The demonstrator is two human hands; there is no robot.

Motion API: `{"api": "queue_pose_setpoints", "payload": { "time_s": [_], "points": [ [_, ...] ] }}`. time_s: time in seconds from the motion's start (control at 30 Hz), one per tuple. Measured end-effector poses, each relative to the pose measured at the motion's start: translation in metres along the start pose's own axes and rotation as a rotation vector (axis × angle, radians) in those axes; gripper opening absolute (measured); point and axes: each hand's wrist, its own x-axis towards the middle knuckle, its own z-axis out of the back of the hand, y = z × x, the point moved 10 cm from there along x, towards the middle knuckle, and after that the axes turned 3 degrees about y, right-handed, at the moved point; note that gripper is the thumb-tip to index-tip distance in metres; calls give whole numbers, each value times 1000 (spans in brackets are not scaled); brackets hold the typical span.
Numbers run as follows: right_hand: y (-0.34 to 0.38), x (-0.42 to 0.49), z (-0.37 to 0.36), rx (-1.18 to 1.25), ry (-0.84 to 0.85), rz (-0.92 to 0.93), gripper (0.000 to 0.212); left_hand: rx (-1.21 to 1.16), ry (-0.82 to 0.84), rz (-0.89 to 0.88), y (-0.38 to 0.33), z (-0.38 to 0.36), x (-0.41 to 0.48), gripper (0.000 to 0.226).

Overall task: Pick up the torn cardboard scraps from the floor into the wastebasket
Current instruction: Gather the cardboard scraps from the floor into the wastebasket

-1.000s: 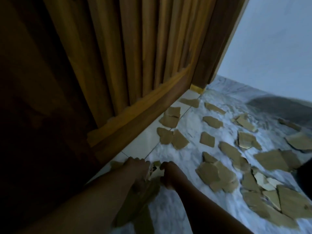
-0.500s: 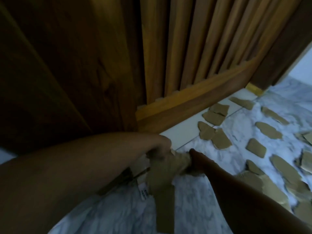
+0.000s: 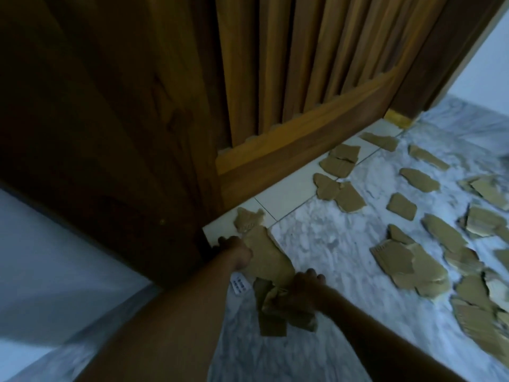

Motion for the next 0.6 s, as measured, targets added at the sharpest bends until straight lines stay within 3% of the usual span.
{"api": "queue_pose_setpoints", "payload": {
  "time_s": [0.07,0.17,0.37,0.6],
  "points": [
    [12,-10,-10,105,-187,-4,76,-104,-53,10,8,1,1,71],
    [29,-22,-20,190,-332,19,93,-224,-88,-26,7,2,-2,84],
    [32,-18,-18,352,-340,19,104,-285,-126,-77,4,-1,-6,78],
    [-10,2,1,465,-227,-120,57,-608,-54,-79,-4,-4,-1,76]
  ]
}}
